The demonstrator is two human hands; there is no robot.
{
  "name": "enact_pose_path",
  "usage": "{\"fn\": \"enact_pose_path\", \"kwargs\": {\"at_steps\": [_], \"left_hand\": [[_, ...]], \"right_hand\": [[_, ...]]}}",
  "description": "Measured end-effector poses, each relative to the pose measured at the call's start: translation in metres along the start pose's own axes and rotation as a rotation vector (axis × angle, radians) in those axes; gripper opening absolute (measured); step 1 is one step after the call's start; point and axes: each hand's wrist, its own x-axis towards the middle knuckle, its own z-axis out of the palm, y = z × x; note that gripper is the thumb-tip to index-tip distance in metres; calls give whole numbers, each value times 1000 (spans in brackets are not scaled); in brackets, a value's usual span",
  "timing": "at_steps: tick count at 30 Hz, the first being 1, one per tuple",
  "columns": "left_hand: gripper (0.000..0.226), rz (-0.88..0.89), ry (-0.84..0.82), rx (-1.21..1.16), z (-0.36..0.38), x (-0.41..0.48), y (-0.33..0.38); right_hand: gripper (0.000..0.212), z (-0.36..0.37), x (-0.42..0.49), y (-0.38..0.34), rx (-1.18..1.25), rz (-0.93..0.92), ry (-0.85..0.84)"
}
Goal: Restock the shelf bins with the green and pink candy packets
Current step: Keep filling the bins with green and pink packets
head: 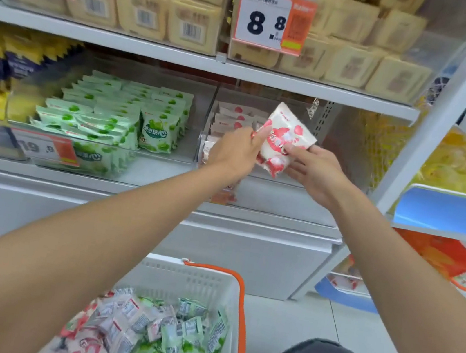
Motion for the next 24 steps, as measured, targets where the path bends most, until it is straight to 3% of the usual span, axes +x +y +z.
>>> {"fn": "enact_pose_path", "kwargs": {"at_steps": [4,7,10,14,19,24], "left_hand": [[38,22,-45,326,13,34,-19],[37,62,-105,414,22,47,-41],[40,75,-84,372,25,49,-52],[44,84,-73,345,26,47,-55],[44,86,-53,353,28,46,-56],[40,100,-26,335,29,44,-56]], "right_hand": [[19,-17,61,4,-215,3,264],[28,-16,97,18,-516,166,174],[42,-5,130,33,-594,188,163],[88,7,163,58,-943,283,136],[59,17,176,59,-1020,177,209],[72,27,182,65,-890,184,370]]}}
